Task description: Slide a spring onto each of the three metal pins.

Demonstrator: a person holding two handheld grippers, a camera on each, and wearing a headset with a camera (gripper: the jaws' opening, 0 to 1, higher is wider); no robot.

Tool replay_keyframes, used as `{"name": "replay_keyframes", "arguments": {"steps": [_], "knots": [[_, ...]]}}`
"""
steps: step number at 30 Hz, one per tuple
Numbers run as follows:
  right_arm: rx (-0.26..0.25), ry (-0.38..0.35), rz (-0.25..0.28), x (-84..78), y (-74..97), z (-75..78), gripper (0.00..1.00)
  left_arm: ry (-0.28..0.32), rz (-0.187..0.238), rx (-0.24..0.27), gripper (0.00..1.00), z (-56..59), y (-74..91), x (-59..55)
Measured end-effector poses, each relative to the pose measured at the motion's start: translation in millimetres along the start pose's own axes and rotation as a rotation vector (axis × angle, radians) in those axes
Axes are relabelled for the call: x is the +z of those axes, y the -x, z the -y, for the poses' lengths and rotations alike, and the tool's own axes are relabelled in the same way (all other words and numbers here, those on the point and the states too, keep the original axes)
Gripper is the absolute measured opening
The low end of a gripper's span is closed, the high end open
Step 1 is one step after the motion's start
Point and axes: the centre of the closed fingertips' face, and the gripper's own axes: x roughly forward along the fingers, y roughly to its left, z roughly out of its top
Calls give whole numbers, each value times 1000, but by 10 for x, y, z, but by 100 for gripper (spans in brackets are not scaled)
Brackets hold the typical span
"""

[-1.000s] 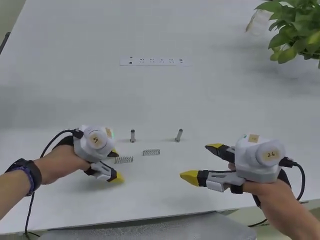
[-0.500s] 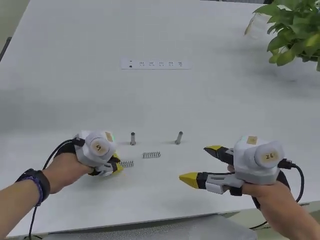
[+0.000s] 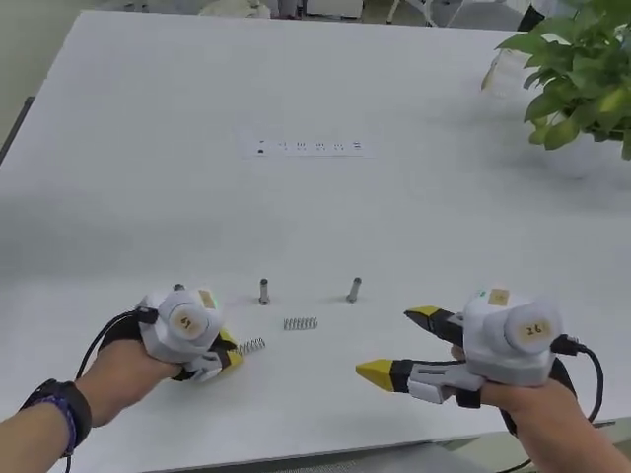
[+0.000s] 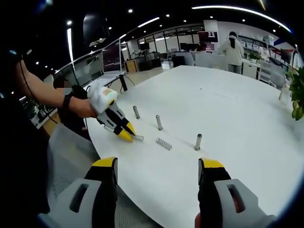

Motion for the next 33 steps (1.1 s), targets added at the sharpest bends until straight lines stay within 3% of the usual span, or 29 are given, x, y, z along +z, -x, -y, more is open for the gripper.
{"name": "replay_keyframes", "arguments": {"steps": [12,24,33], "knots": [[23,0,8,9,-21,-54,69,18,78,84,2,-113,381,143],[46,13,-3,23,-80,-92,73,-5,114,119,2,-108,662,217],[79,53,-31,6,-133,-176,77,-31,145,122,2,-53,808,374]]}}
